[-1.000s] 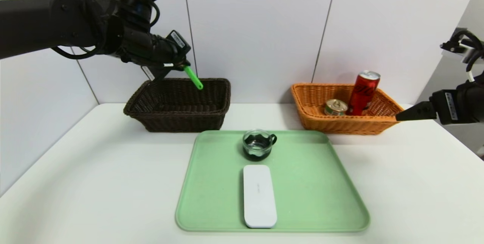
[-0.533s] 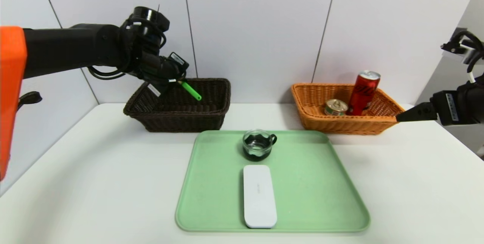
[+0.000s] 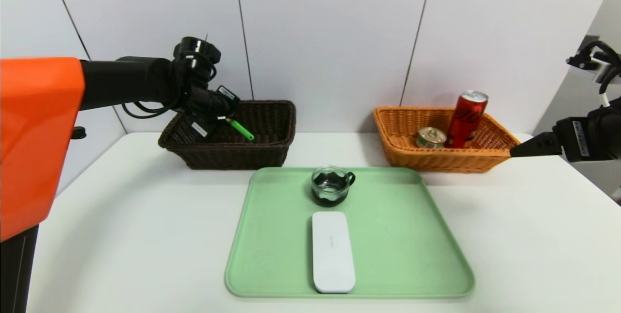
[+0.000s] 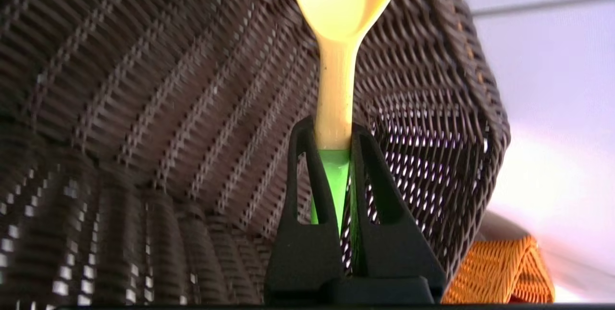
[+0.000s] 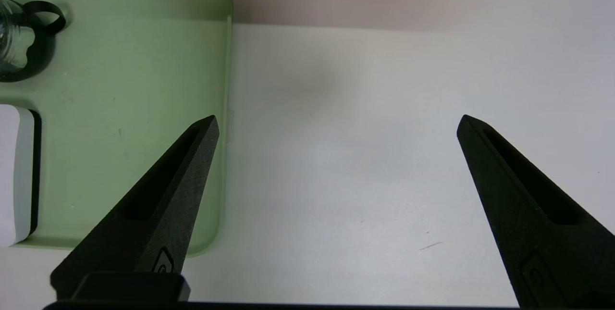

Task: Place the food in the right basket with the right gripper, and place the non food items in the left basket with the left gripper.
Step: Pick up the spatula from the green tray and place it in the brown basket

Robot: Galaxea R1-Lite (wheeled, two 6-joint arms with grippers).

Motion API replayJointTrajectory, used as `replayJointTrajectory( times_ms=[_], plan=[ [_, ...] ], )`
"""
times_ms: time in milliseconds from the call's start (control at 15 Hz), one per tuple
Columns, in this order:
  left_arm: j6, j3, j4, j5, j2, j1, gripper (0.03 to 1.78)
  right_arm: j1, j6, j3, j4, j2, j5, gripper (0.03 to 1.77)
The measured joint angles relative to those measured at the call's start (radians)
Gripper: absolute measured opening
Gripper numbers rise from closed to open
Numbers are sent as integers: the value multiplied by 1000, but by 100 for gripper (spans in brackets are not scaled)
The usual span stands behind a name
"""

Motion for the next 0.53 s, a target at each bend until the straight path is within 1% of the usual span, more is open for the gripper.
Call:
replayJointTrajectory(
  times_ms=[133, 200, 267, 400, 533],
  plan=[
    [4, -1, -5, 0, 7, 3, 12, 0, 0, 5, -1, 2, -2, 171],
    [3, -1, -7, 0, 10, 3, 21, 1, 0, 7, -1, 4, -2, 171],
    [4, -1, -10, 0, 14, 3, 40, 2, 0, 9, -1, 5, -2, 171],
    [4, -1, -11, 0, 22, 5, 70, 3, 0, 10, -2, 8, -2, 171],
    [4, -1, -11, 0, 28, 5, 92, 3, 0, 10, -2, 10, -2, 171]
  ],
)
